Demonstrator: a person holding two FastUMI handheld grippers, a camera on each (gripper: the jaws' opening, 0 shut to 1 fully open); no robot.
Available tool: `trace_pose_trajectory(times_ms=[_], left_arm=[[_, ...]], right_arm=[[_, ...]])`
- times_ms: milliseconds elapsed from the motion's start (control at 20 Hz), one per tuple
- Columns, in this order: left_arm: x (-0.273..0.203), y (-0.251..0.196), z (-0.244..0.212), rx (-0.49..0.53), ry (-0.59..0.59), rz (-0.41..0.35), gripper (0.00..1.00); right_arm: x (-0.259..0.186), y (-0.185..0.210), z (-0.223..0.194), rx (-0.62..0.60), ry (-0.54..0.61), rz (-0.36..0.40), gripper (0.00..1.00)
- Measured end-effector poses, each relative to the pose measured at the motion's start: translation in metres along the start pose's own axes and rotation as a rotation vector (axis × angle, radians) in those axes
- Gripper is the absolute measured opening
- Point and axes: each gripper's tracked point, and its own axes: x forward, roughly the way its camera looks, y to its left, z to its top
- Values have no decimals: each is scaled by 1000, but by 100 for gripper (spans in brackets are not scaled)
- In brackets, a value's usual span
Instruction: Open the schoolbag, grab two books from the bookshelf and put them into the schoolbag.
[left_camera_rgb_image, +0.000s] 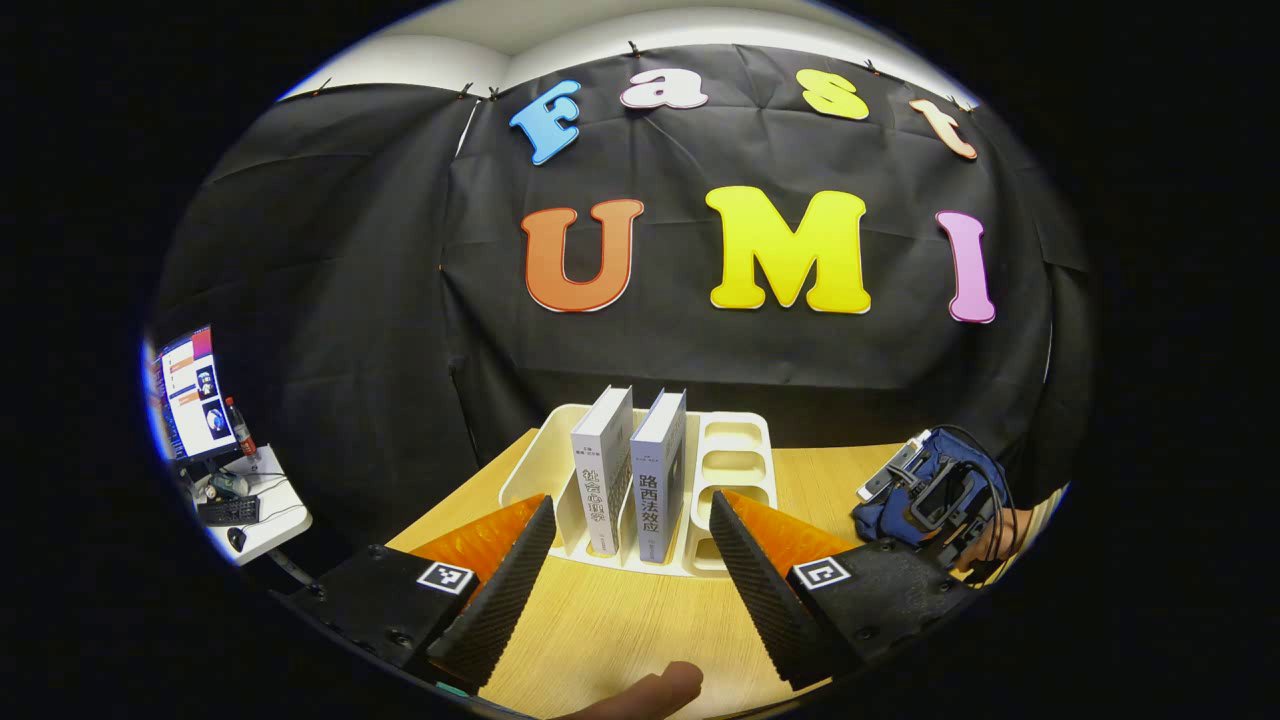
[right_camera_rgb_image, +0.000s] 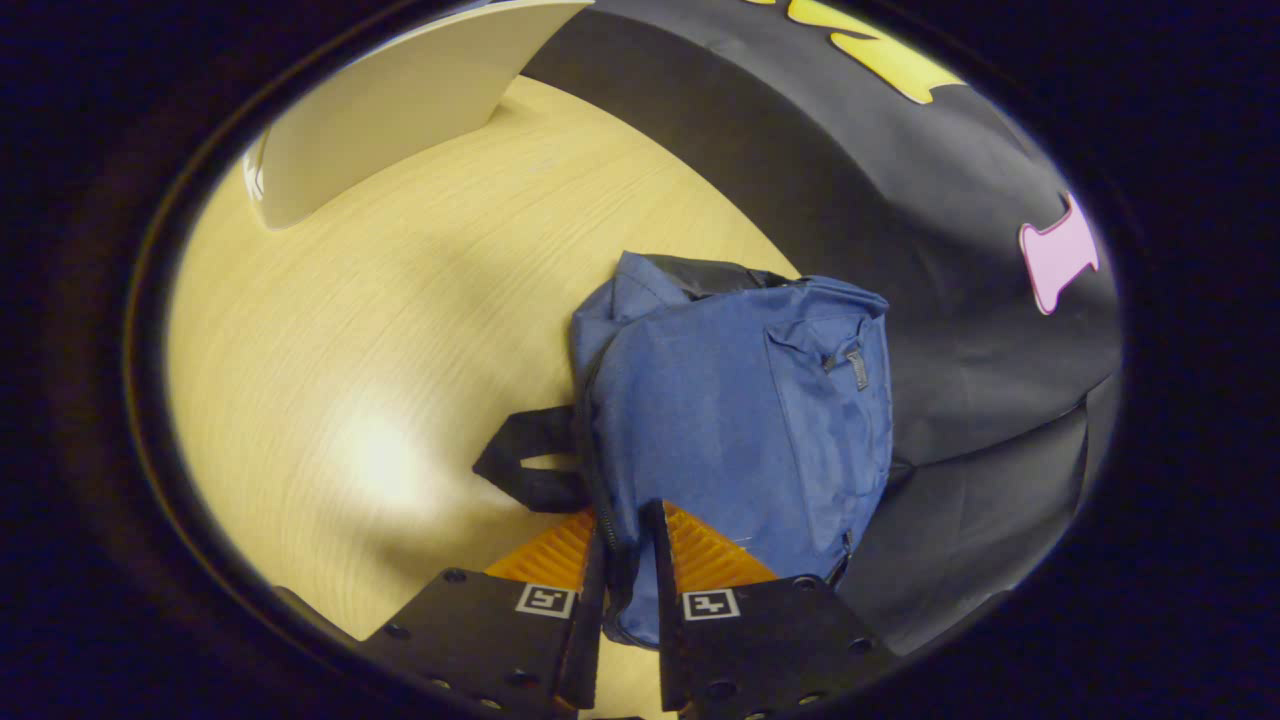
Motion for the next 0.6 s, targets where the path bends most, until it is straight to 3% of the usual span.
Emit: trace_pose_trajectory(times_ms=[50, 150, 200, 250, 300, 350, 500, 550, 600], left_arm=[[1, 0, -2, -4, 5, -2, 100], [3, 1, -5, -10, 14, -5, 100], [3, 1, -6, -12, 16, -6, 100], [6, 1, -8, -15, 20, -9, 100], [7, -1, -8, -16, 24, -13, 100], [8, -1, -9, -15, 27, -16, 100], [8, -2, -9, -6, 27, -26, 100], [8, -2, -11, -4, 27, -28, 100], [8, -1, -11, -3, 28, -28, 100]], right_arm=[[-4, -4, 1, 3, -4, -8, 34], [-7, -5, 3, 15, -3, -4, 34], [-1, -4, 2, 10, 7, 2, 24], [6, -4, 0, 0, 33, -8, 24], [10, -1, -4, -7, 58, -5, 38], [17, 0, -3, -1, 63, -15, 44], [16, 4, 8, 30, 27, -57, 42], [13, 11, 11, 42, 25, -42, 36], [10, 13, 11, 37, 19, -38, 21]])
